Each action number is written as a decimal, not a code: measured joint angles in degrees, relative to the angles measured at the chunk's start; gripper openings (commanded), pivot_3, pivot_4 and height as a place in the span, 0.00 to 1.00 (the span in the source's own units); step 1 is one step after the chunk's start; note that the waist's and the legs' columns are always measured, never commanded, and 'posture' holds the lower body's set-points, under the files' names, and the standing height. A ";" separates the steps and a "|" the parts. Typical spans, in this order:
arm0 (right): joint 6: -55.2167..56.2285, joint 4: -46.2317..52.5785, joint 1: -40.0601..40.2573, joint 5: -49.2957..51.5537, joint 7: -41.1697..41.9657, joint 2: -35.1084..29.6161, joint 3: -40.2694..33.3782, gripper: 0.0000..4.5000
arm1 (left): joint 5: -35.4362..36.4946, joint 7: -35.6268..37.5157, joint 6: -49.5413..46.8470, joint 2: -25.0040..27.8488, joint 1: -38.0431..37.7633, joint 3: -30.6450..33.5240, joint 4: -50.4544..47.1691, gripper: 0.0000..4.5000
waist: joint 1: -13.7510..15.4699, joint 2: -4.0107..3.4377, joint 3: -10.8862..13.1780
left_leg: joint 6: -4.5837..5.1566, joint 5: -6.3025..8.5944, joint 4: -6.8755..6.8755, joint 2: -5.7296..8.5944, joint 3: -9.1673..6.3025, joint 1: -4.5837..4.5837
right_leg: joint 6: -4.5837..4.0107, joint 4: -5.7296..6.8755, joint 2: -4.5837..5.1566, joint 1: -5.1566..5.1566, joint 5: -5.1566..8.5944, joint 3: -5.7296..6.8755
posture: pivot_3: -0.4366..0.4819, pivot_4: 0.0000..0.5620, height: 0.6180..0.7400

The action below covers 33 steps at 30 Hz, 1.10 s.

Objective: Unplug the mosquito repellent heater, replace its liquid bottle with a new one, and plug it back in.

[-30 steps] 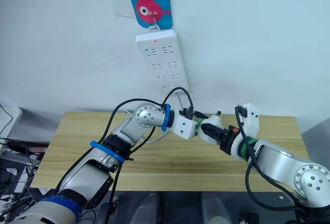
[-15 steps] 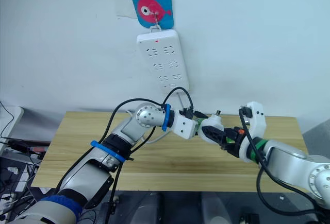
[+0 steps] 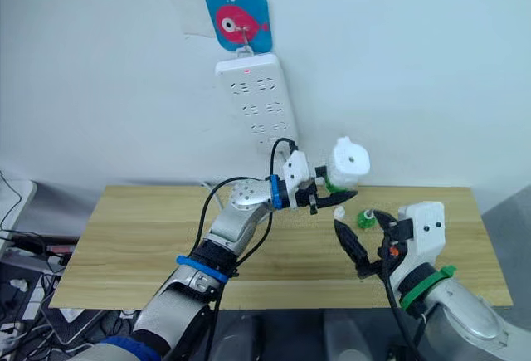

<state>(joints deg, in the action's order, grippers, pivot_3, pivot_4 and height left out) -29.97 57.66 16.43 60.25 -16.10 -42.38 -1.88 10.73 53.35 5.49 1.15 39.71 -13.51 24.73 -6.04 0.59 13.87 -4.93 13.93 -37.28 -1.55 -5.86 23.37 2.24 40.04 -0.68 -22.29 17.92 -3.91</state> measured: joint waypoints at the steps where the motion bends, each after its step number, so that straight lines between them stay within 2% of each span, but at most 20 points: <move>1: 0.64 0.01 -0.42 -3.22 -0.04 1.48 1.40 0.99 | 0.78 -0.53 -0.81 -0.72 -0.36 0.48 -1.03 0.49 | -0.34 0.01 -0.26 | 0.00 0.00 0.01 -0.01 0.00 -0.03 | 0.05 0.00 -0.01 0.02 0.03 -0.01 | 0.23 0.28 1.00; 6: 1.71 -0.69 -5.91 -18.09 0.00 9.69 7.94 0.99 | 2.01 -1.88 -3.95 -2.56 -4.27 0.00 -5.39 0.49 | -1.49 0.01 -1.39 | 0.02 0.01 0.21 -0.03 0.19 -0.43 | 0.10 -0.01 -0.05 0.23 0.06 -0.20 | 0.23 0.28 1.00; 10: 2.92 -1.89 -8.93 -24.83 1.98 14.76 10.34 0.99 | 2.14 -3.07 -6.39 -2.80 -5.97 -0.32 -7.20 0.49 | -1.97 -0.01 -1.52 | 0.11 0.06 0.22 -0.04 0.16 -0.43 | 0.10 0.01 -0.06 0.24 0.06 -0.19 | 0.23 0.29 1.00; 25: -0.60 -6.23 -15.76 -31.60 6.09 24.42 11.07 0.99 | 1.45 -3.91 -4.92 -2.55 -6.07 -0.92 -7.32 0.49 | -2.05 -0.01 -1.54 | 0.14 0.07 0.23 -0.03 0.17 -0.42 | -0.14 0.01 -0.05 0.24 -0.08 -0.20 | 0.24 0.31 1.00; 33: -2.94 -6.35 -16.39 -32.75 7.35 26.00 9.81 0.99 | 1.37 -3.95 -4.88 -2.41 -6.70 -1.88 -7.35 0.49 | -2.07 -0.01 -1.54 | 0.14 0.07 0.23 -0.03 0.17 -0.43 | -0.15 0.01 -0.05 0.24 -0.08 -0.20 | 0.25 0.31 1.00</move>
<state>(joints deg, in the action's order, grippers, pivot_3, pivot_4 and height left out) -32.91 51.30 0.04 27.50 -8.76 -16.37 7.93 12.11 49.40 0.61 -1.26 33.01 -15.39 17.38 -8.11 0.58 12.33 -4.79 14.00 -37.05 -1.58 -5.69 22.94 2.09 40.05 -0.73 -22.05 17.83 -4.11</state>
